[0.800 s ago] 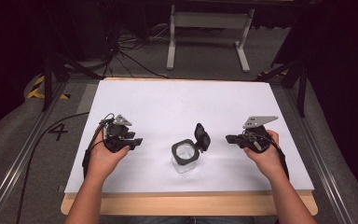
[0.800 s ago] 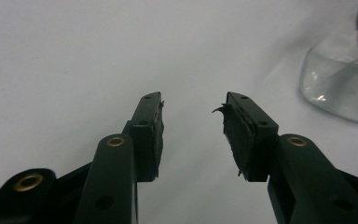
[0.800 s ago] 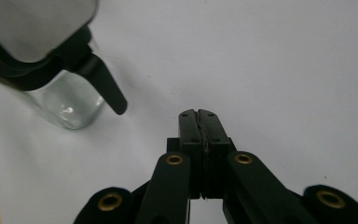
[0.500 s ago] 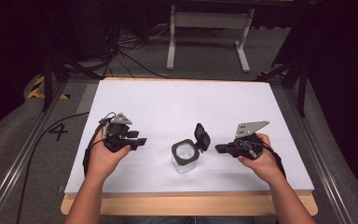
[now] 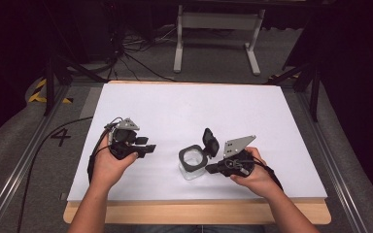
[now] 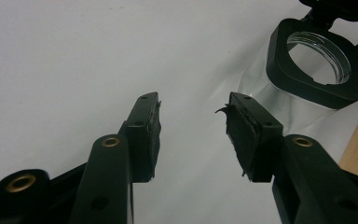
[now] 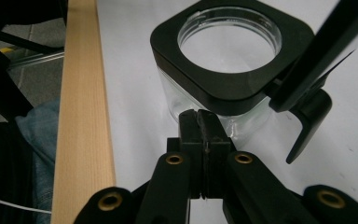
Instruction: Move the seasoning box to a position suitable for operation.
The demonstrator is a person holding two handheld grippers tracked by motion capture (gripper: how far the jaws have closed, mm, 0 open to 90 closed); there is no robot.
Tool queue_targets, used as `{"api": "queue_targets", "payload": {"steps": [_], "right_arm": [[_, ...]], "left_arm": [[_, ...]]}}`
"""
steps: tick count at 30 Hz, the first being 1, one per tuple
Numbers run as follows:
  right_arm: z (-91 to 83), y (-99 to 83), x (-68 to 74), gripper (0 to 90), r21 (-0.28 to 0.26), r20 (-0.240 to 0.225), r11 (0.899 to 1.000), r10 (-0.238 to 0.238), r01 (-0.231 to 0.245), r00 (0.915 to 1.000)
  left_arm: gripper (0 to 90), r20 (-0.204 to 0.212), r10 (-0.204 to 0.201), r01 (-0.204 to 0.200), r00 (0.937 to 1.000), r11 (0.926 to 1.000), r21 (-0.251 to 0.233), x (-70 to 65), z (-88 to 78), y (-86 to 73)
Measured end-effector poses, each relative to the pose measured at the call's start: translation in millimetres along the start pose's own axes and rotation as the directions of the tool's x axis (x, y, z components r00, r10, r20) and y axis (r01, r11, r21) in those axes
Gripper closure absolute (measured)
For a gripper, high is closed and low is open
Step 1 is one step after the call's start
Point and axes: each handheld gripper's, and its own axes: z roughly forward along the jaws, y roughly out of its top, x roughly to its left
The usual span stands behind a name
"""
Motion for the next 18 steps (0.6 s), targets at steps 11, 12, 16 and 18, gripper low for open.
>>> {"api": "queue_targets", "payload": {"steps": [11, 12, 16, 18], "right_arm": [[4.3, -2.7, -1.3, 90.0, 0.006, 0.041, 1.000, 0.013, -0.013, 0.9991], [4.0, -2.9, -2.2, 90.0, 0.004, 0.048, 1.000, 0.019, -0.019, 0.9987], [4.3, -5.2, -6.5, 90.0, 0.009, 0.064, 0.999, 0.037, -0.038, 0.9973], [4.0, -5.2, -7.6, 90.0, 0.007, 0.076, 0.999, 0.044, -0.044, 0.9961]], "left_arm": [[56.2, 0.013, 0.003, -0.003, 0.9999, 0.9999, 0.010, -2.3, 4.0, -0.3], [56.2, 0.014, 0.009, -0.009, 0.9999, 0.9999, 0.009, -1.9, 3.9, -0.4], [56.6, 0.018, 0.001, -0.002, 0.9998, 1.0000, 0.008, -2.0, 3.1, -1.5], [57.2, 0.021, 0.003, -0.003, 0.9998, 0.9999, 0.011, -2.5, 3.2, -2.4]]}}
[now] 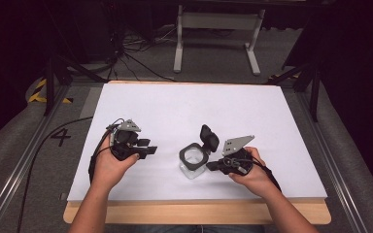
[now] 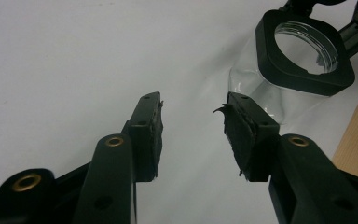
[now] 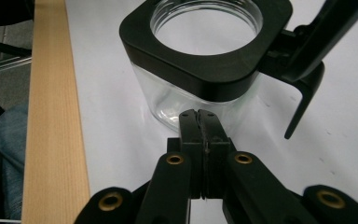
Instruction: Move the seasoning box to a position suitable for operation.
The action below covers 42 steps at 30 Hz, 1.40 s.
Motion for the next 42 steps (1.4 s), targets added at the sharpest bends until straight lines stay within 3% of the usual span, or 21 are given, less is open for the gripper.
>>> {"api": "queue_targets", "payload": {"steps": [9, 11, 15, 17, 20, 21, 23, 30, 36, 42], "right_arm": [[2.4, -1.0, -7.6, 90.0, 0.001, 0.083, 0.999, 0.035, -0.036, 0.9959], [1.9, -2.6, -9.7, 90.0, -0.015, 0.127, 0.998, 0.055, -0.054, 0.9904], [0.4, -3.0, -9.9, 90.0, -0.022, 0.124, 0.998, 0.059, -0.057, 0.9905], [-3.5, -3.5, -9.2, 90.0, -0.024, 0.132, 0.998, 0.060, -0.058, 0.9894], [-11.3, -4.9, -10.6, 90.0, -0.037, 0.147, 0.997, 0.068, -0.063, 0.9867], [-16.1, -6.3, -11.6, 90.0, -0.043, 0.157, 0.997, 0.074, -0.068, 0.9848], [-25.1, -9.9, -13.6, 90.0, -0.057, 0.172, 0.995, 0.087, -0.078, 0.9812], [-54.8, -22.6, -19.6, 90.0, -0.112, 0.210, 0.987, 0.140, -0.119, 0.9675], [-63.6, -27.7, -20.8, 90.0, -0.132, 0.222, 0.983, 0.159, -0.132, 0.9621], [-64.7, -27.4, -20.7, 90.0, -0.135, 0.223, 0.982, 0.159, -0.131, 0.9618]], "left_arm": [[59.4, 0.011, 0.010, -0.011, 0.9999, 0.9997, 0.022, 0.8, 6.0, -5.5], [61.6, 0.020, 0.014, -0.015, 0.9997, 0.9991, 0.040, 1.3, 10.8, -6.3], [65.0, 0.031, 0.024, -0.026, 0.9992, 0.9984, 0.050, -0.6, 17.1, -5.4], [71.5, 0.035, 0.026, -0.028, 0.9991, 0.9976, 0.063, -4.1, 27.8, -3.6], [84.5, -0.001, 0.044, -0.044, 0.9990, 0.9958, 0.081, -8.0, 38.1, -1.6], [84.5, -0.010, 0.053, -0.051, 0.9986, 0.9942, 0.095, -10.3, 43.0, -0.1], [89.6, 0.009, 0.056, -0.057, 0.9984, 0.9946, 0.087, -12.6, 49.6, 2.8], [89.9, 0.051, 0.083, -0.088, 0.9952, 0.9904, 0.107, -16.5, 72.5, 8.6], [89.9, 0.091, 0.110, -0.122, 0.9897, 0.9834, 0.134, -24.0, 87.5, 12.0], [89.9, 0.125, 0.103, -0.120, 0.9868, 0.9836, 0.135, -28.5, 90.1, 11.4]]}}
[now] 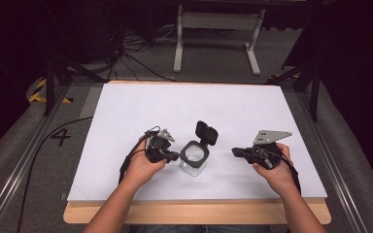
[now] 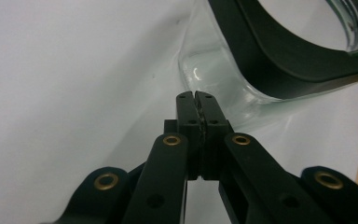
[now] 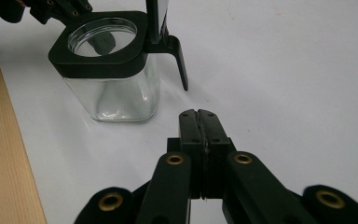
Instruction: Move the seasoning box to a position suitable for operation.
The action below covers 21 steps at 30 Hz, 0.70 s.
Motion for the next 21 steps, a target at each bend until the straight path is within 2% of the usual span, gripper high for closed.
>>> {"api": "queue_targets", "payload": {"steps": [3, 10, 21], "right_arm": [[1.0, 0.8, -0.4, 90.0, -0.001, -0.001, 1.000, 0.001, -0.001, 1.0000], [1.1, 3.7, -2.1, 90.0, -0.010, -0.004, 1.000, 0.000, 0.000, 1.0000], [-0.1, 5.7, -2.8, 90.0, -0.017, -0.007, 1.000, 0.001, -0.001, 1.0000]], "left_arm": [[89.9, -0.016, 0.004, -0.004, 0.9999, 0.9998, 0.020, -2.6, 0.0, -0.4], [89.9, 0.016, -0.005, 0.004, 0.9999, 0.9997, 0.024, -5.9, 0.2, -2.9], [90.0, 0.061, 0.044, -0.048, 0.9972, 0.9966, 0.067, -21.3, 6.5, 0.2]]}}
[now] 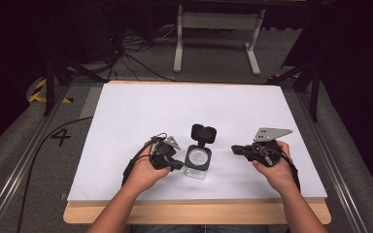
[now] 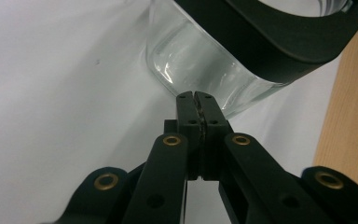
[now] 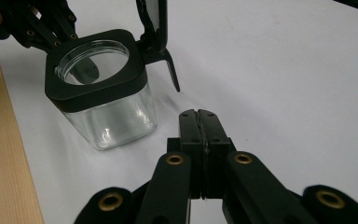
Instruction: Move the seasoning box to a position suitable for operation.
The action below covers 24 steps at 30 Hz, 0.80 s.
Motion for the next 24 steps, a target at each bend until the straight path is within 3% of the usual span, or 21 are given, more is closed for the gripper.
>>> {"api": "queue_targets", "payload": {"steps": [3, 13, 18, 24], "right_arm": [[0.5, 0.3, 0.6, 90.0, 0.002, -0.002, 1.000, -0.003, 0.003, 1.0000], [0.5, -0.1, 0.0, 90.0, 0.003, -0.004, 1.000, 0.002, -0.002, 1.0000], [0.2, 0.1, 0.0, 90.0, 0.002, -0.004, 1.000, 0.001, -0.001, 1.0000], [-3.9, 0.2, -2.8, 90.0, -0.004, -0.007, 1.000, 0.013, -0.013, 0.9999]], "left_arm": [[89.9, 0.012, 0.021, -0.021, 0.9997, 0.9997, 0.011, -3.2, 2.4, 1.7], [89.9, 0.039, 0.035, -0.036, 0.9986, 0.9990, 0.026, -8.7, 6.3, 3.9], [89.5, 0.070, 0.012, -0.013, 0.9974, 0.9998, 0.014, -8.1, 0.3, 3.5], [86.2, 0.097, 0.020, -0.020, 0.9951, 0.9998, -0.001, -12.5, -13.6, 6.2]]}}
